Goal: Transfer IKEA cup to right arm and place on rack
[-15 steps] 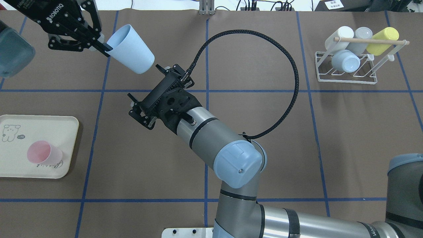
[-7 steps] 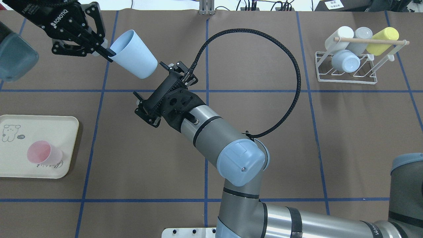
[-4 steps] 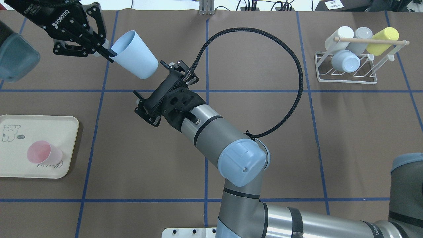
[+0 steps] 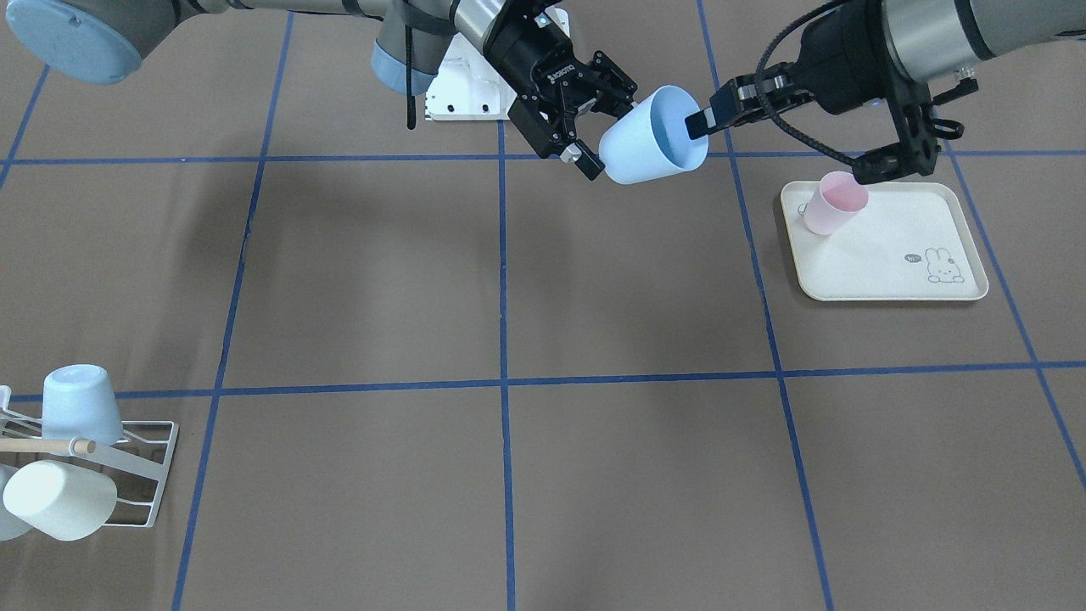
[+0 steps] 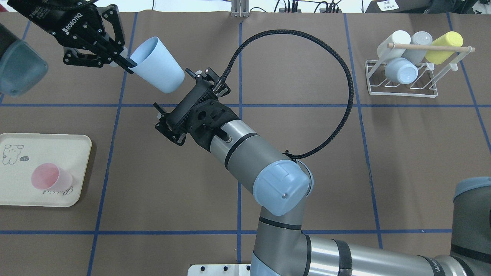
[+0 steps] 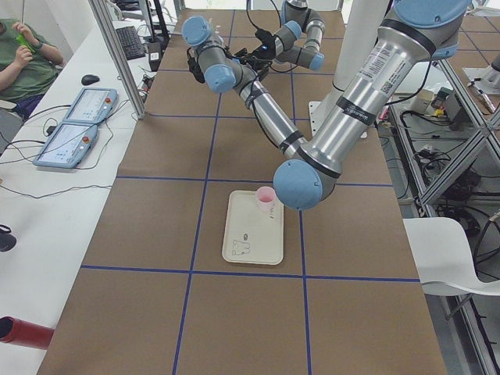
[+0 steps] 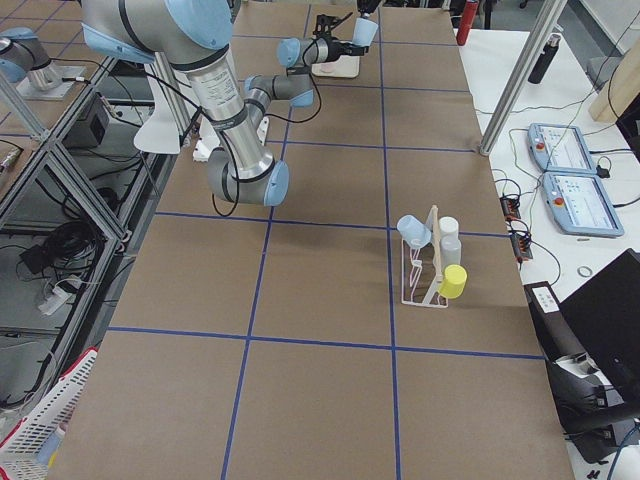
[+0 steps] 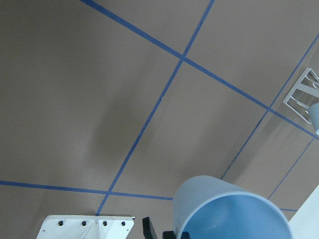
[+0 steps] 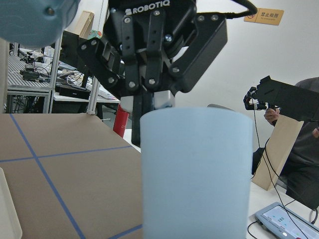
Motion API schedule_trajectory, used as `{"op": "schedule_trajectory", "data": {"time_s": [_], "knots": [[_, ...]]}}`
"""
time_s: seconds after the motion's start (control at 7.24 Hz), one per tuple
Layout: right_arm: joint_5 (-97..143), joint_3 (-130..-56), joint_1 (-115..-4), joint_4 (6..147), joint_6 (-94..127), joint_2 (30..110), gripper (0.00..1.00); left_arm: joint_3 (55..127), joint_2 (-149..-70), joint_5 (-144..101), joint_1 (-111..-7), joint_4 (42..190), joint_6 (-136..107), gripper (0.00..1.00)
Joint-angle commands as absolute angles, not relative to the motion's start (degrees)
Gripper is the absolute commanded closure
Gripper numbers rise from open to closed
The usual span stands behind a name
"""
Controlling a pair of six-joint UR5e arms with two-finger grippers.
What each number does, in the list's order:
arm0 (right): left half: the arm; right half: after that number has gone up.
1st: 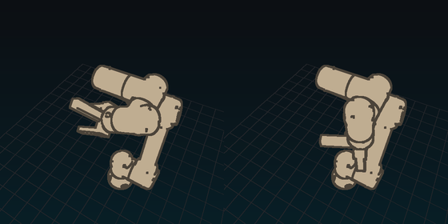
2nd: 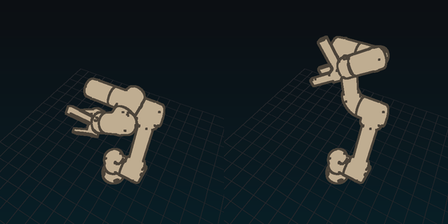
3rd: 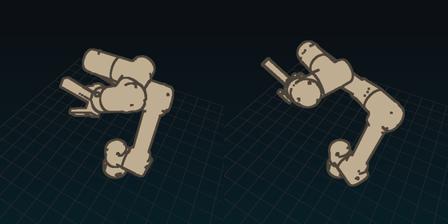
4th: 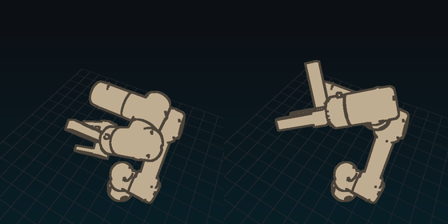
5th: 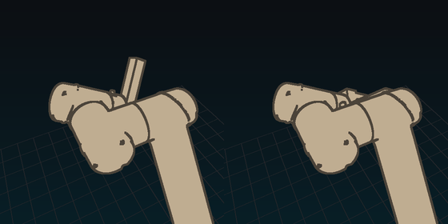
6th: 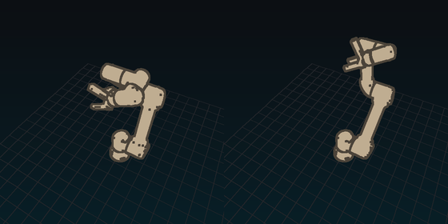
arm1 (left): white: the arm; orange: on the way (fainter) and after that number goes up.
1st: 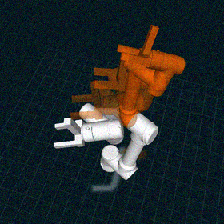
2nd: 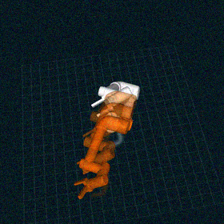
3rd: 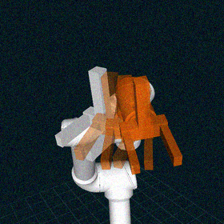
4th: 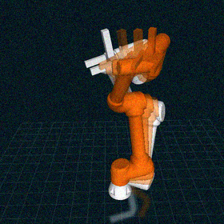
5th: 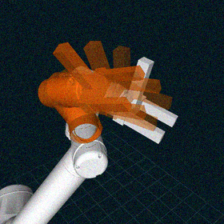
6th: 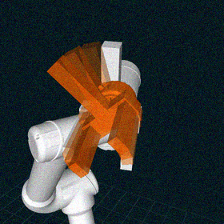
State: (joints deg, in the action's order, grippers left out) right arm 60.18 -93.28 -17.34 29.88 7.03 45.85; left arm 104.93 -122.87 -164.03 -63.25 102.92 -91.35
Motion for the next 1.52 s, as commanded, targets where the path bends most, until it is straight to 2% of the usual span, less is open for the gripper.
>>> {"op": "schedule_trajectory", "data": {"time_s": [0.0,1.1,1.38], "knots": [[60.1,-93.3,-17.3,29.9,5.7,46.0,0.04,105.0,-122.9,-164.0,-63.0,102.9,-91.3,1.0],[60.1,-94.0,-17.3,29.8,5.7,46.0,0.04,105.0,-122.9,-164.1,-62.9,103.0,-91.1,1.0],[60.0,-94.0,-17.4,29.9,5.7,46.1,0.18,105.0,-122.9,-164.0,-62.9,103.0,-91.1,1.0]]}}
